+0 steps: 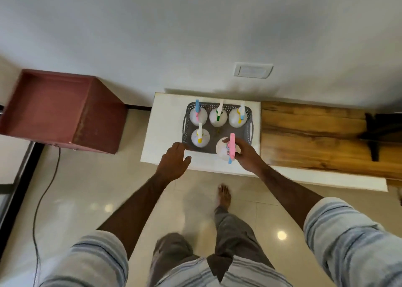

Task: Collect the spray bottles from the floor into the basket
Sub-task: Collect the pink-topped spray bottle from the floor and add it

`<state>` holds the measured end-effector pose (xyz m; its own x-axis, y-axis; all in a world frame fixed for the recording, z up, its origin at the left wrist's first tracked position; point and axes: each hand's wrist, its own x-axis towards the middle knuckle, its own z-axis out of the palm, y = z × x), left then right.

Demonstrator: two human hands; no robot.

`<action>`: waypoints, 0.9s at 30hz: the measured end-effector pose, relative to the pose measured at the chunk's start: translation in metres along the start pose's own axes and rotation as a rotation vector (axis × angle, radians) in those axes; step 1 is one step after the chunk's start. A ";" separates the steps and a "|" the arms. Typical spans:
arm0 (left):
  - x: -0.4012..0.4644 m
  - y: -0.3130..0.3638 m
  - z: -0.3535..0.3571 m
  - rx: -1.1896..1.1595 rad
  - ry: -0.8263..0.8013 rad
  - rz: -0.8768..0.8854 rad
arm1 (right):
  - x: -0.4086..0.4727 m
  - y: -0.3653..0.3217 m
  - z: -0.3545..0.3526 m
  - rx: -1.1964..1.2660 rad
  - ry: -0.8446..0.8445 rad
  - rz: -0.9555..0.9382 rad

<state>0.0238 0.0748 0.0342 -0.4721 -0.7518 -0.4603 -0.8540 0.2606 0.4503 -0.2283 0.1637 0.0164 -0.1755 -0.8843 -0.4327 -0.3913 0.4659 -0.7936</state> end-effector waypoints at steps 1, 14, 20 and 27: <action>0.016 0.000 0.004 0.003 -0.003 -0.017 | 0.016 0.007 -0.002 -0.014 -0.012 0.005; 0.135 -0.039 0.075 0.061 -0.110 -0.068 | 0.143 0.082 0.035 -0.079 0.020 0.052; 0.146 -0.055 0.093 0.167 -0.221 -0.045 | 0.154 0.091 0.039 -0.086 -0.004 0.006; 0.118 -0.038 0.061 0.209 -0.216 -0.078 | 0.128 0.054 0.007 -0.102 -0.043 0.105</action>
<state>-0.0132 0.0128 -0.0835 -0.4198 -0.6338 -0.6496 -0.9054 0.3426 0.2508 -0.2655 0.0760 -0.0854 -0.1823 -0.8276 -0.5309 -0.4633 0.5485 -0.6960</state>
